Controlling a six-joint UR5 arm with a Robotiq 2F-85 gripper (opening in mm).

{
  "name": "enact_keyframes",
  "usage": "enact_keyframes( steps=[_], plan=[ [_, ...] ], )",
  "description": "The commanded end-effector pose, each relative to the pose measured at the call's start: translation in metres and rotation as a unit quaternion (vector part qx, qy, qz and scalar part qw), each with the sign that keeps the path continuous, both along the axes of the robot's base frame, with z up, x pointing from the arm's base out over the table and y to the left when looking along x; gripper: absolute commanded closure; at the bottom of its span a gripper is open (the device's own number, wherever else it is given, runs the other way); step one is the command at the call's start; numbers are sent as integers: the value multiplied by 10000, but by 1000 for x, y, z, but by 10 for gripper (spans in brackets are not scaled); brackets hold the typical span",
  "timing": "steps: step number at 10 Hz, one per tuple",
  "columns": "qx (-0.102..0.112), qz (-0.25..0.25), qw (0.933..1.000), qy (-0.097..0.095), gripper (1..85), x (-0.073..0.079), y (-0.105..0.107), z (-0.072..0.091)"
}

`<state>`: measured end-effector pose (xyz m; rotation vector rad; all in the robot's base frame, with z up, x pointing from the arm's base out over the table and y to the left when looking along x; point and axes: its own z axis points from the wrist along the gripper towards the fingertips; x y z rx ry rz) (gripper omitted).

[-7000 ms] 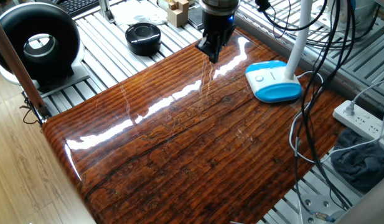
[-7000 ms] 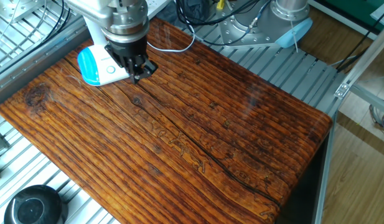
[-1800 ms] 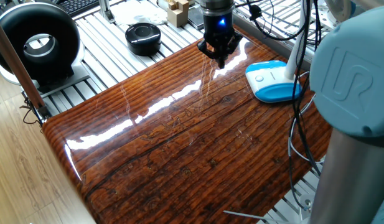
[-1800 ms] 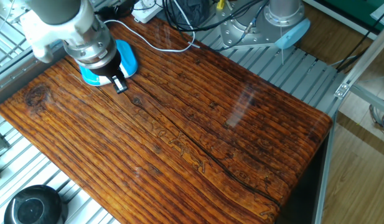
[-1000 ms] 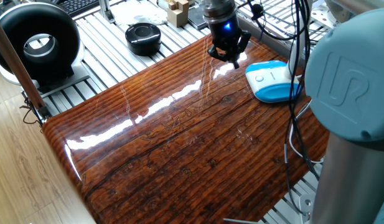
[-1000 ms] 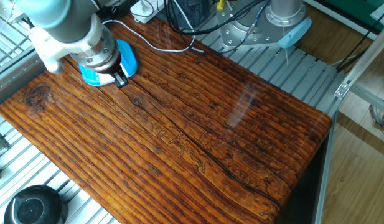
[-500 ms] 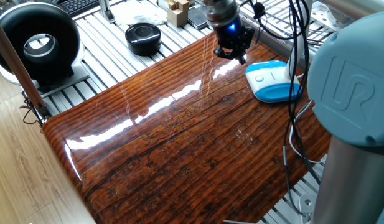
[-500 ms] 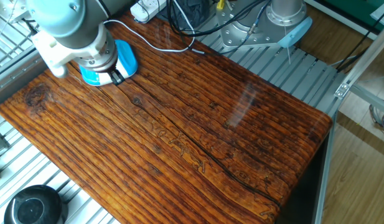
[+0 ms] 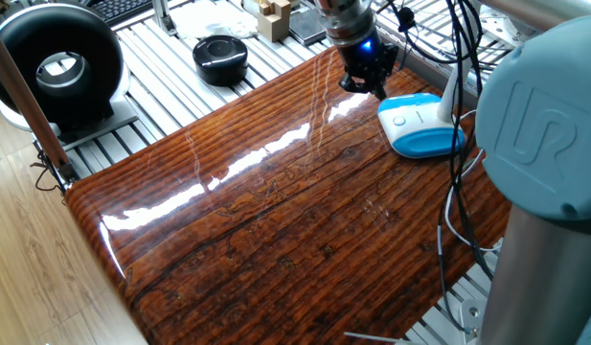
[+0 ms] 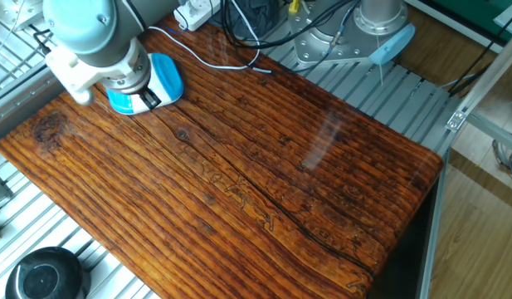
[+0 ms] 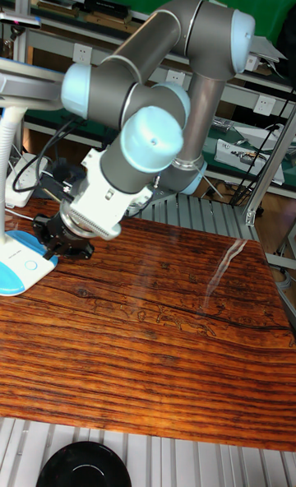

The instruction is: Turn on the desk lamp by pressing the button

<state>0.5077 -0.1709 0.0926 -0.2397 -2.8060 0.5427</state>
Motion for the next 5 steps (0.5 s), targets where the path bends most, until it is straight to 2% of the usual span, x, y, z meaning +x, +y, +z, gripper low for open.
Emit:
enact_keyframes(
  steps=[1, 5],
  plan=[
    [290, 137, 9993, 190, 847, -14, -5, -14],
    [275, 168, 9991, 292, 847, -20, -8, -15]
  ],
)
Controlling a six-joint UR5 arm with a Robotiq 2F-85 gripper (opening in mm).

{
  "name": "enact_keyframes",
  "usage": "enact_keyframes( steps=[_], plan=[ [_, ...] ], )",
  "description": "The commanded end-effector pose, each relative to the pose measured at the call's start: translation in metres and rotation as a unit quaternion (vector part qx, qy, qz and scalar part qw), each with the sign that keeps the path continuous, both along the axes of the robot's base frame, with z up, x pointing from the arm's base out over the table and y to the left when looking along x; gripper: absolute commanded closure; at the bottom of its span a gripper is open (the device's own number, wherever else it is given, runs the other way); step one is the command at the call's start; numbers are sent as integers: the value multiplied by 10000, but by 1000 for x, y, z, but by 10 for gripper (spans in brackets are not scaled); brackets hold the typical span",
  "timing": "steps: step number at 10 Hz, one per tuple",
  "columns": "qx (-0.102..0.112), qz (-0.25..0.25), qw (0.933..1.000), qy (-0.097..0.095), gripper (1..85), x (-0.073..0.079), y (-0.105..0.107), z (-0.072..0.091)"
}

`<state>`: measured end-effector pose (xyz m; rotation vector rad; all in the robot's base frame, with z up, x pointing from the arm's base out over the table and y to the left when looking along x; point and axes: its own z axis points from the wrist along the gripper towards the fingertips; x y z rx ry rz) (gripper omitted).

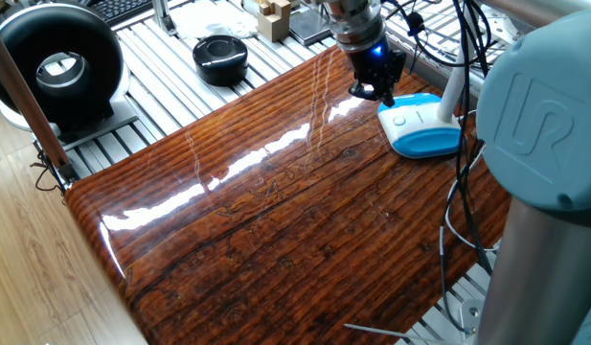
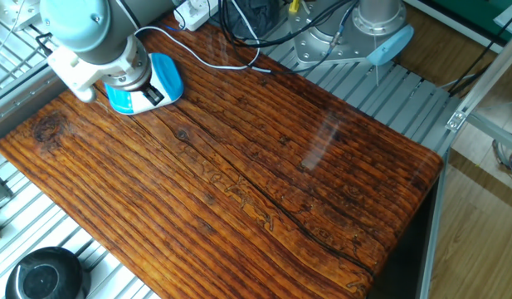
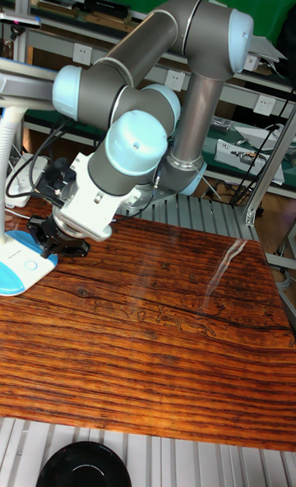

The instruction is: Turn on the desk lamp by pressing the button

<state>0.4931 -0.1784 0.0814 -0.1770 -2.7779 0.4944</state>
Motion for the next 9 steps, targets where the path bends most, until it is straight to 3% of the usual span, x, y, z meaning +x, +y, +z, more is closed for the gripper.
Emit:
enact_keyframes(
  steps=[1, 6, 9],
  plan=[
    [102, 15, 9999, 45, 847, -4, 0, -6],
    [154, 6, 9999, 50, 847, -4, 3, -3],
    [-38, -224, 9997, -16, 847, -5, -2, -1]
  ],
)
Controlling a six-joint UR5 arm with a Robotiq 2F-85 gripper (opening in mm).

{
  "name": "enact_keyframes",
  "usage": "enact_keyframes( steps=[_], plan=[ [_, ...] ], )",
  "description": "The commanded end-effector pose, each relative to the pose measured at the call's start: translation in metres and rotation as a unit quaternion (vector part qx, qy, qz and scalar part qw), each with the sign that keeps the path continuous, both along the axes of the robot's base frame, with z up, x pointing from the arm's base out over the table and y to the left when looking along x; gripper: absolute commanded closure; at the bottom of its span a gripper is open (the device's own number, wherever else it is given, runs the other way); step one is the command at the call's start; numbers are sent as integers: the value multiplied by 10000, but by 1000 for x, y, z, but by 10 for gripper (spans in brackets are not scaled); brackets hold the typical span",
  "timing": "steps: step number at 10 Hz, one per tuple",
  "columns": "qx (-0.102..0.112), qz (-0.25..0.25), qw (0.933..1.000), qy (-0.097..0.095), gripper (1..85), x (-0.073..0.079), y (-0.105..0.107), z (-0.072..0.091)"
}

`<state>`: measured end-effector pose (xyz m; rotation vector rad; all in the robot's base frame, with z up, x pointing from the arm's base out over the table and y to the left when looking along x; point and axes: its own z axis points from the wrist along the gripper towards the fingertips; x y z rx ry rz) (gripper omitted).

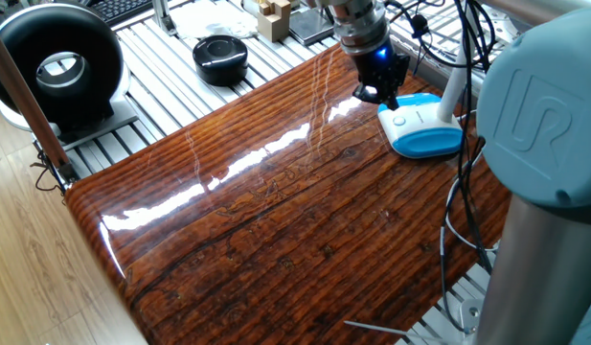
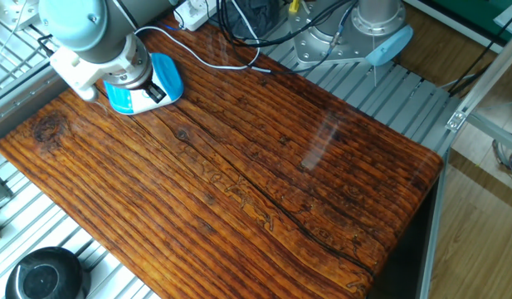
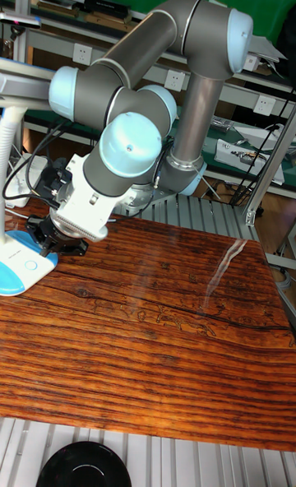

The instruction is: Turn on the desk lamp by pressing the button

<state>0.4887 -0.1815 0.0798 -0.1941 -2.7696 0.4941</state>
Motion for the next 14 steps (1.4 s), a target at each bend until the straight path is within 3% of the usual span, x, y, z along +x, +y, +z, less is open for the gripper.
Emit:
enact_keyframes(
  steps=[1, 5, 7, 11, 14],
  plan=[
    [-29, -12, 10000, -87, 847, 4, -2, 0],
    [141, 13, 9996, -232, 847, 11, 5, -6],
    [171, 49, 9996, -203, 847, 14, 4, -11],
    [212, 94, 9997, 88, 847, 10, -12, -27],
    [310, -25, 9982, 508, 847, -4, -4, -29]
  ],
)
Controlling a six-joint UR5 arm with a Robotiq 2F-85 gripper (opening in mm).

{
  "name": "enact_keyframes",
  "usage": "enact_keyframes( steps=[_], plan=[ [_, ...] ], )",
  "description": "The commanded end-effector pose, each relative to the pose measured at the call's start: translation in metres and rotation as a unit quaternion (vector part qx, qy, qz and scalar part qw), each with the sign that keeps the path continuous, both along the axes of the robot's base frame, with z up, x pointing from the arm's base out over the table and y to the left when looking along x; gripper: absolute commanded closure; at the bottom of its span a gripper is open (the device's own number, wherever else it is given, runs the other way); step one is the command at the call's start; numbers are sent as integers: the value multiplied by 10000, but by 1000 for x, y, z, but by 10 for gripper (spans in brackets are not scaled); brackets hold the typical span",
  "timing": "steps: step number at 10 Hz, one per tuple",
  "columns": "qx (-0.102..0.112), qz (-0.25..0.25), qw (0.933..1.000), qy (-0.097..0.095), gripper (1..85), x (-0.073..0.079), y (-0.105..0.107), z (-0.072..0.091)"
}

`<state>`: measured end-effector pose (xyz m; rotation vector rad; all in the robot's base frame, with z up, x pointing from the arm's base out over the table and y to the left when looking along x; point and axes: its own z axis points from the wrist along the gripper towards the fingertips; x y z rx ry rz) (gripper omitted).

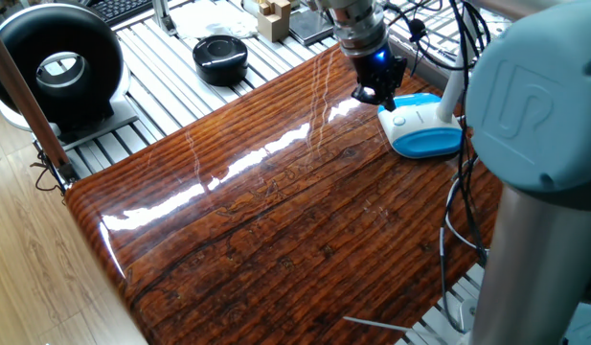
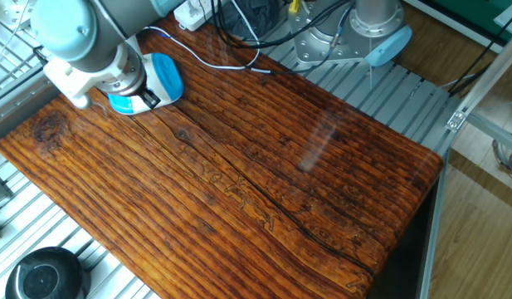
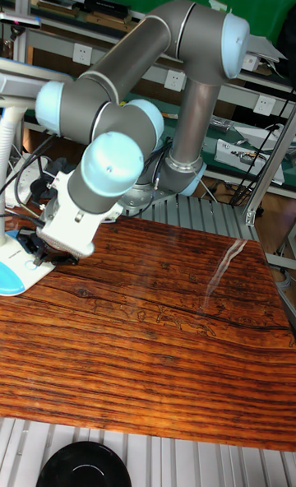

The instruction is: Turn on the desk lamp by pressing the button

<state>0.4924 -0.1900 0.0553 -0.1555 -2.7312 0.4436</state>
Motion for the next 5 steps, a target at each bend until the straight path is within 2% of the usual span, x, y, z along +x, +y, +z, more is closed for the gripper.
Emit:
enact_keyframes(
  steps=[1, 5],
  plan=[
    [120, -96, 9994, 316, 847, -11, 5, -4],
    [138, -103, 9992, 362, 847, -10, 6, -9]
  ],
)
